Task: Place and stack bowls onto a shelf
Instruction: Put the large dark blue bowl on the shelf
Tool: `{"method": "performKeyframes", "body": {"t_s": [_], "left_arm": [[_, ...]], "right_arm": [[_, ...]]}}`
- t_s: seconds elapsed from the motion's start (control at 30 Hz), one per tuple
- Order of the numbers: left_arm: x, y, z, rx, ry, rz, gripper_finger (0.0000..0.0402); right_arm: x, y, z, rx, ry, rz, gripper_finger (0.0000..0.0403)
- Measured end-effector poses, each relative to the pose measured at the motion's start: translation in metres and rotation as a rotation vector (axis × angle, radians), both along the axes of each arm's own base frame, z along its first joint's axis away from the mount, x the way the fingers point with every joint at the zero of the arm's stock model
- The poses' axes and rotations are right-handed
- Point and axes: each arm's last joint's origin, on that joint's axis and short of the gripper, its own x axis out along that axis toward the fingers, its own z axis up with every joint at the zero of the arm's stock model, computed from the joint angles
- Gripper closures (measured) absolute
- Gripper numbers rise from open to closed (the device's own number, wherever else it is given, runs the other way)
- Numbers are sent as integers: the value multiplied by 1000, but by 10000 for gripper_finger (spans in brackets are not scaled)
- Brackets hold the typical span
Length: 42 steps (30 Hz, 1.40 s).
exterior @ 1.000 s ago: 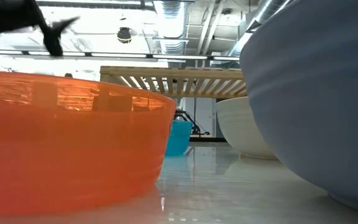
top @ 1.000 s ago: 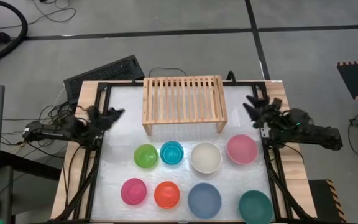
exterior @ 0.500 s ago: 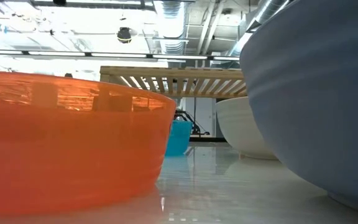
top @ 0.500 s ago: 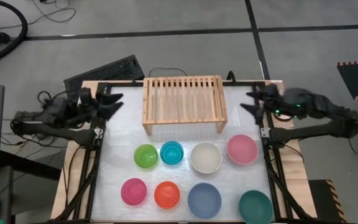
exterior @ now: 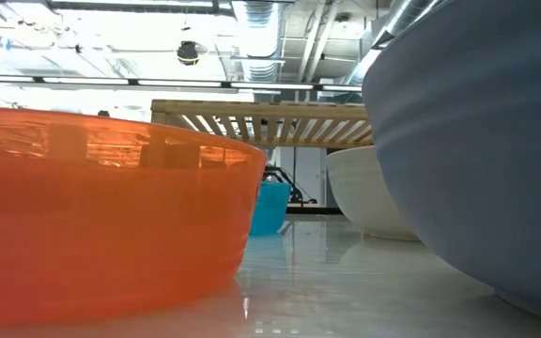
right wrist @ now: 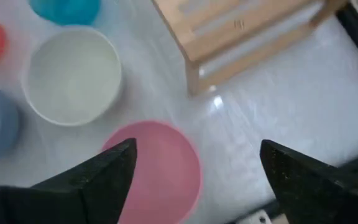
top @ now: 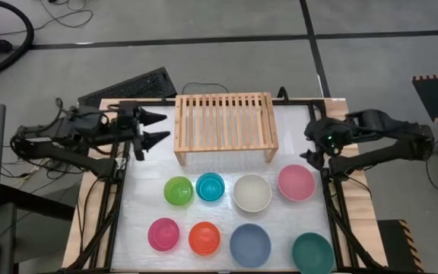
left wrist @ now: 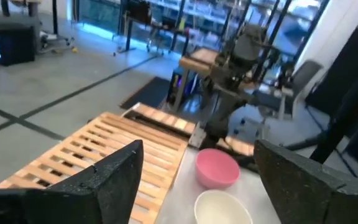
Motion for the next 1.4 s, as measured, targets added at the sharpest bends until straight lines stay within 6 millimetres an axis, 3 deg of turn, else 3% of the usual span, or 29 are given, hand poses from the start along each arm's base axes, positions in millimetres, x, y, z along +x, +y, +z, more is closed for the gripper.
{"method": "performKeyframes", "body": {"t_s": [0.1, 0.37, 0.5, 0.67, 0.93, 1.2, 1.4], "left_arm": [[10, -1, -8, -4, 71, 3, 88], [22, -5, -19, -147, 137, -97, 75], [21, -6, -19, -174, 135, -133, 76], [20, -6, -16, -166, 112, -142, 76], [20, -6, -15, -166, 101, -128, 77], [24, -5, -18, -163, 114, -88, 77], [25, -7, -22, -176, 155, -154, 77]], "right_arm": [[11, 3, -7, 28, 62, -1, 7], [40, 14, -25, 167, 214, -148, 13], [41, 42, -28, 262, 264, -63, 14], [24, 86, -28, 340, 307, -10, 14], [6, 165, -45, 289, 349, 286, 14], [14, 214, -81, 193, 430, 409, 14], [38, 235, -106, 216, 415, 438, 14]]}}
